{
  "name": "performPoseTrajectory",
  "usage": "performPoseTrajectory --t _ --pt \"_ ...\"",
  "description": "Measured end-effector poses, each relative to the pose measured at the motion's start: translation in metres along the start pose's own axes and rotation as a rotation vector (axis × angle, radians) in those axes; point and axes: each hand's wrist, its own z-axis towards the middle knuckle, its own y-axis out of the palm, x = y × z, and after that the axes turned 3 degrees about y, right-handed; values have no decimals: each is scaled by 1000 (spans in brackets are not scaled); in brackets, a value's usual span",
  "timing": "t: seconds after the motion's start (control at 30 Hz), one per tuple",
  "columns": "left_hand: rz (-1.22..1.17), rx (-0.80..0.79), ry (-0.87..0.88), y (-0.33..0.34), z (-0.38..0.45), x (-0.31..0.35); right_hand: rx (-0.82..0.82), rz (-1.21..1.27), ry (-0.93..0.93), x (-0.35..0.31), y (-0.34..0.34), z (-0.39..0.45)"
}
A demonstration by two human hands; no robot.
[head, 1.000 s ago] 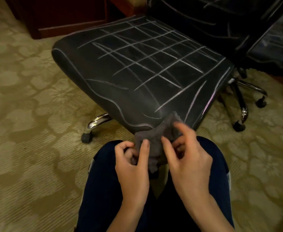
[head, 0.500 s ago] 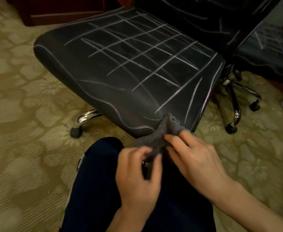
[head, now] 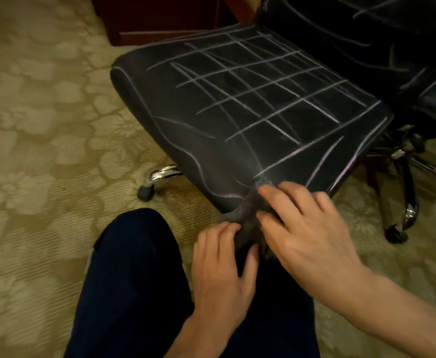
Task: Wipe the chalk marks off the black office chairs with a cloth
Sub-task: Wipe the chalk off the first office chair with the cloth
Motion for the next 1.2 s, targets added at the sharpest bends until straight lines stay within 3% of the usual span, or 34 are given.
performPoseTrajectory --t 0.27,0.4,0.57,0.7,0.9,1.07,1.2 --pt "45 11 38 20 2 10 -71 -120 -261 22 -4 6" --pt "90 44 112 15 33 -6 10 -92 -170 28 9 16" --pt "156 67 -9 3 68 -26 102 -35 -85 16 21 61" --pt "51 76 50 23 39 -8 52 1 -82 30 25 17" --pt "109 16 166 32 41 -2 84 74 33 38 35 -5" --pt "252 64 5 11 69 -41 153 181 57 10 53 52" --pt "147 91 -4 25 60 -26 139 222 89 22 49 29"
